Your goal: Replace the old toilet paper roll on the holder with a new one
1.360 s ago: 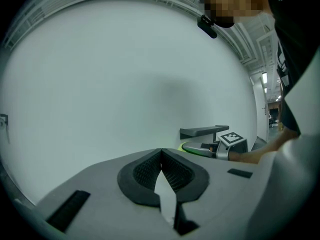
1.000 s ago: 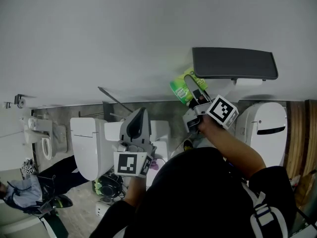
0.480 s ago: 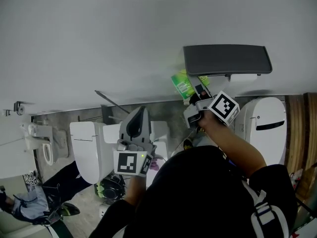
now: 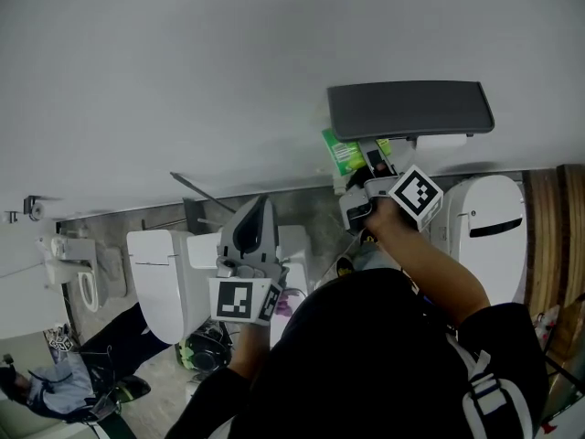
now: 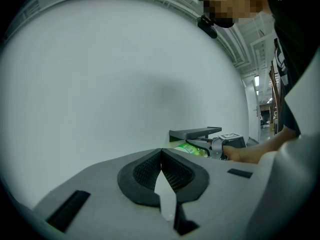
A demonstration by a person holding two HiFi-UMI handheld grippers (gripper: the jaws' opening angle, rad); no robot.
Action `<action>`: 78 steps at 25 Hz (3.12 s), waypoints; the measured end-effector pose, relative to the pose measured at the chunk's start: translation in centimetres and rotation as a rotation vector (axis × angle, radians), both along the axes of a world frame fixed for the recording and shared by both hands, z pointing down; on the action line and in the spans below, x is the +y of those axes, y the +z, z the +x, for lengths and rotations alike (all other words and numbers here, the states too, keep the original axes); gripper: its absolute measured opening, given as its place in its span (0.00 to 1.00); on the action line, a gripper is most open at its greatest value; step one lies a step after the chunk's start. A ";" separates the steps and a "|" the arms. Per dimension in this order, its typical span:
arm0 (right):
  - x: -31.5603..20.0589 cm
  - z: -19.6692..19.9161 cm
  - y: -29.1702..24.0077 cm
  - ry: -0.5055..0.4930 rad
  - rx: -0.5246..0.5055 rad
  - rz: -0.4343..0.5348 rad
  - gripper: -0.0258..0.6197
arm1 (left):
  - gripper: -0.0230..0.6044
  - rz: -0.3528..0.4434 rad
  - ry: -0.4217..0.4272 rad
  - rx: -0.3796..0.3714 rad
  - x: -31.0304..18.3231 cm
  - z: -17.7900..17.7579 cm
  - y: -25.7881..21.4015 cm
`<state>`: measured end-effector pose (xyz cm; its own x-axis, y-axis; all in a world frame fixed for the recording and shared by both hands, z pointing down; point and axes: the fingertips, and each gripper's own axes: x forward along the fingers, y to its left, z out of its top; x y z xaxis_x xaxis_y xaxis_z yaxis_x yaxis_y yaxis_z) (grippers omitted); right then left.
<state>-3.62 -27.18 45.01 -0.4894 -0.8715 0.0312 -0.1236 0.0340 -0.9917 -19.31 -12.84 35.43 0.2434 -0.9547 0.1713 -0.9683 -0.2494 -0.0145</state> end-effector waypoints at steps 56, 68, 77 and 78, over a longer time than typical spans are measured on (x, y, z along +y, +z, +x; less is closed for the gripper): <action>0.3 4.9 0.8 0.084 -0.025 0.038 0.73 | 0.07 0.003 0.082 -0.006 0.7 3.6 -0.2; 5.8 6.3 0.1 -0.300 0.375 0.182 0.73 | 0.07 0.022 0.179 0.044 0.5 6.5 0.0; 10.4 7.5 -4.3 -0.561 0.810 0.513 0.73 | 0.07 0.054 0.228 0.065 -0.5 8.2 -0.5; 10.7 7.4 -5.3 -0.567 0.868 0.571 0.72 | 0.07 0.060 0.231 0.067 -0.5 8.3 -0.7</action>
<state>3.82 -16.51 39.73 -0.8175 -0.5323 0.2198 -0.5727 0.7118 -0.4066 -10.97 -13.38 34.73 0.4652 -0.8804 0.0923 -0.8850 -0.4649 0.0261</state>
